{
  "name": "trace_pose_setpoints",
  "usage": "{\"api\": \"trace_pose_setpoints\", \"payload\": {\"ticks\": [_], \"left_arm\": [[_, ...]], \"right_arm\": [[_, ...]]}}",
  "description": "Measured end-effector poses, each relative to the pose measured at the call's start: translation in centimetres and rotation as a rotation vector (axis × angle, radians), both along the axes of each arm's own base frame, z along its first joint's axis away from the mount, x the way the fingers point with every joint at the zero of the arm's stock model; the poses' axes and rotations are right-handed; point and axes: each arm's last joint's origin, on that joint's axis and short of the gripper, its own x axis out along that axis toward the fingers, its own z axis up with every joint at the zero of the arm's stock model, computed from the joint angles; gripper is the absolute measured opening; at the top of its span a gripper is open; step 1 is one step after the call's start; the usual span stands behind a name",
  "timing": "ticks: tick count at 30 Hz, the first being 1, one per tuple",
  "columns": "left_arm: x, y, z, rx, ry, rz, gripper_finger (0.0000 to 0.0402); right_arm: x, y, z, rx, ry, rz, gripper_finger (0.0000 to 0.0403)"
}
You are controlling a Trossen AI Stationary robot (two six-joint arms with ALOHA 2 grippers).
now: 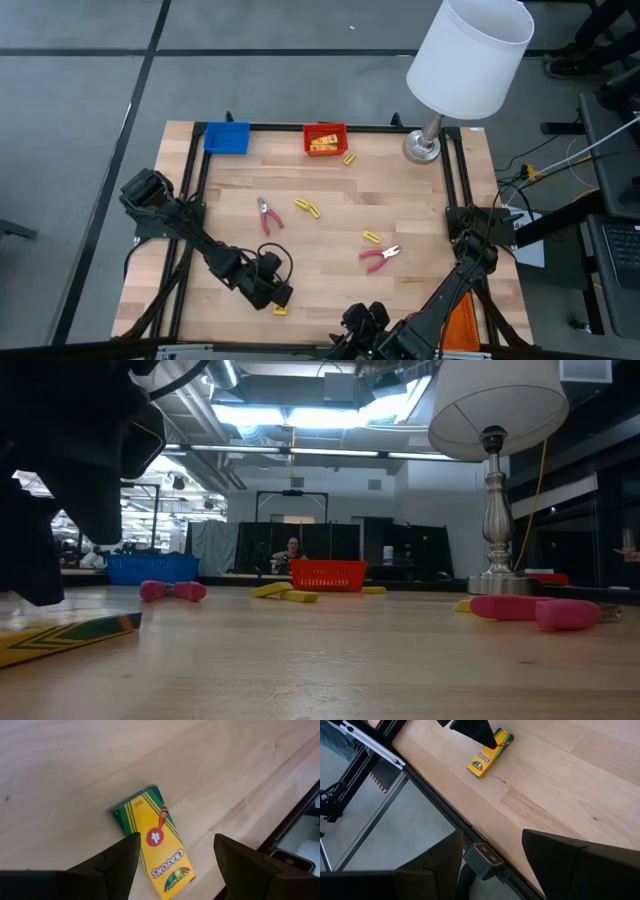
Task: Pick & Place School Supplies
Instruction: Put the yellow crayon box into the red bin
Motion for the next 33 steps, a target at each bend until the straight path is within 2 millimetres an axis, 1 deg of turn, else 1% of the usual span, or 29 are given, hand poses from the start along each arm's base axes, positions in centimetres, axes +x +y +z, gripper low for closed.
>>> {"api": "trace_pose_setpoints", "payload": {"ticks": [19,25,28,33], "left_arm": [[-0.31,0.35,-0.31,0.032,0.043,0.013,0.0251],[0.12,0.08,0.01,0.002,-0.015,0.026,0.0251],[0.07,0.16,-0.03,0.013,-0.011,0.031,0.0251],[0.40,0.11,-0.90,0.016,0.009,0.026,0.0251]], "right_arm": [[-0.15,0.13,0.00,-0.001,0.000,0.005,0.0210],[-0.16,0.15,0.00,-0.001,0.000,0.005,0.0210],[-0.16,0.15,0.00,-0.001,0.000,0.005,0.0210],[-0.25,0.23,0.00,-0.001,0.000,0.008,0.0210]]}}
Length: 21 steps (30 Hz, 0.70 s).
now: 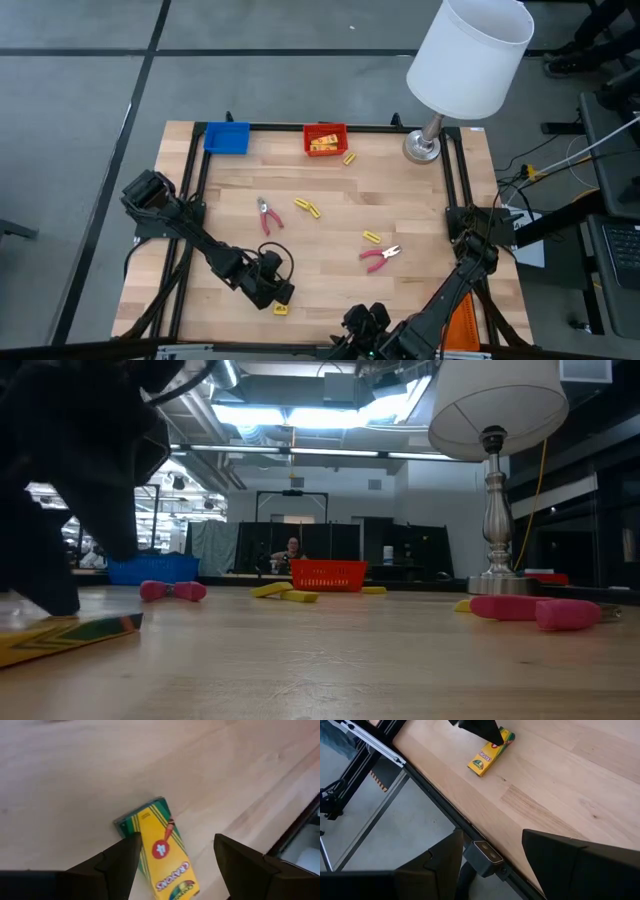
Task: Pick & Place School Supplies
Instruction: Put the yellow crayon box into the red bin
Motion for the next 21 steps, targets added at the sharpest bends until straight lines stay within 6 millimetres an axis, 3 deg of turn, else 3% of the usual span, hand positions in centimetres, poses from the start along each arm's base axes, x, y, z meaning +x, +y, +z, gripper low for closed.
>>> {"api": "trace_pose_setpoints", "payload": {"ticks": [5,21], "left_arm": [[0.5,-0.4,-0.9,-0.024,-0.007,-0.008,0.0251],[-0.4,-0.1,-1.3,-0.005,0.113,-0.085,0.0251]], "right_arm": [[-0.4,0.4,0.0,0.016,-0.003,-0.007,0.0210],[-0.9,0.6,-0.1,0.022,0.003,-0.016,0.0210]]}}
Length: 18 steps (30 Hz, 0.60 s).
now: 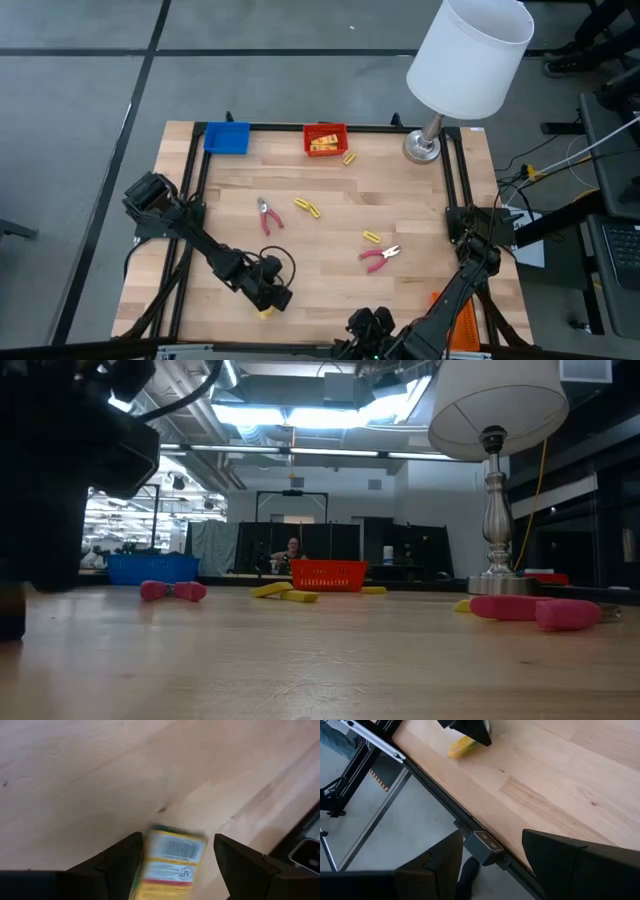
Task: Pick & Place School Supplies
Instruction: Put the yellow crayon box into the red bin
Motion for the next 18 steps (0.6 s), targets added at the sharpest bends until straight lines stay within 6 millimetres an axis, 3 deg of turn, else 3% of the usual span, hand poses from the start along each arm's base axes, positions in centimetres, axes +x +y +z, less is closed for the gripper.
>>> {"api": "trace_pose_setpoints", "payload": {"ticks": [7,18], "left_arm": [[-0.07,0.00,-0.06,0.006,0.007,-0.005,0.0251],[-0.09,-0.49,0.09,0.027,-0.022,-0.203,0.0251]], "right_arm": [[0.00,0.00,0.00,0.000,-0.001,0.000,0.0210],[-0.04,-0.05,-0.02,-0.008,0.005,0.002,0.0210]]}}
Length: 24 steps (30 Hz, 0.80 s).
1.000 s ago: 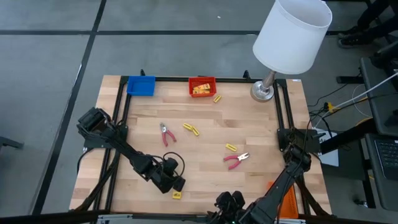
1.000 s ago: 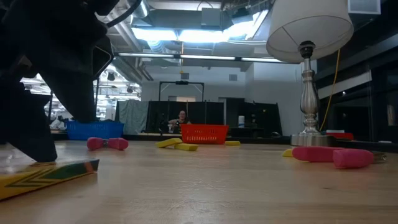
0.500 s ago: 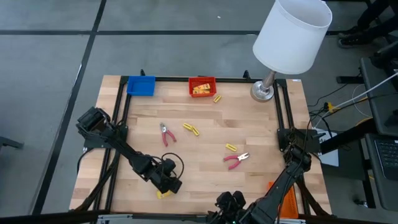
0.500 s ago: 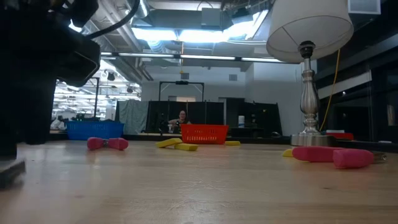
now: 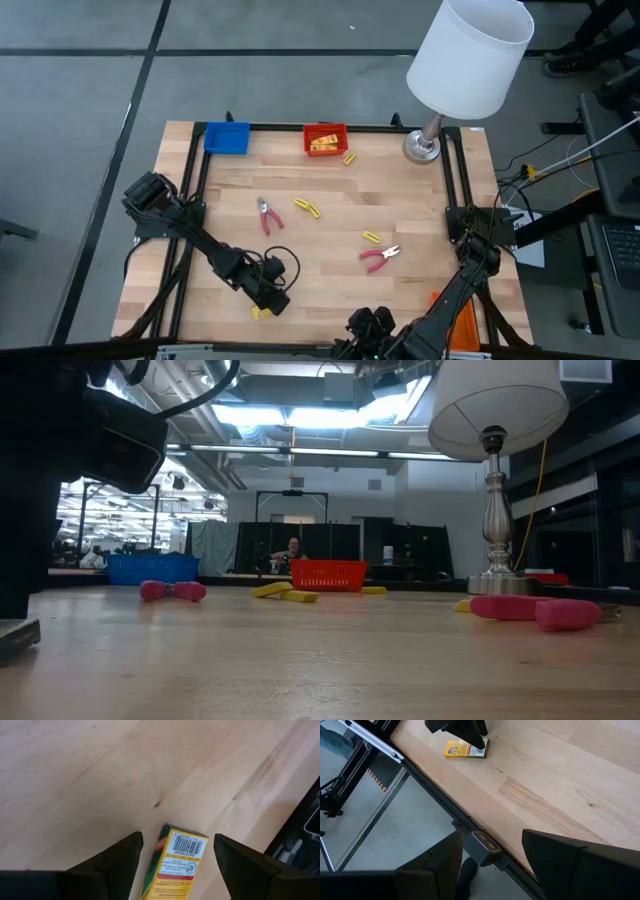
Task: Pick & Place School Supplies
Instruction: Put the yellow crayon box into the red bin
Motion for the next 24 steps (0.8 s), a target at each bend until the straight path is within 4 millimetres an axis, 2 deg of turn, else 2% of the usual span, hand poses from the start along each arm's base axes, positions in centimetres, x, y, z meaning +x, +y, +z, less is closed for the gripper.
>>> {"api": "trace_pose_setpoints", "payload": {"ticks": [6,10,14,24], "left_arm": [[0.0,-1.1,0.9,0.053,-0.019,-0.145,0.0251],[-0.7,-1.9,1.7,0.144,0.069,-0.258,0.0251],[-1.3,-2.3,1.9,0.216,0.069,-0.251,0.0251],[-1.8,-3.8,2.0,0.199,0.046,-0.227,0.0251]], "right_arm": [[0.0,0.0,0.0,0.001,0.000,-0.001,0.0210],[0.0,0.0,0.0,-0.003,0.000,-0.002,0.0210],[0.1,-0.1,0.0,-0.005,-0.005,-0.008,0.0210],[0.0,-0.2,0.0,-0.006,-0.017,-0.034,0.0210]]}}
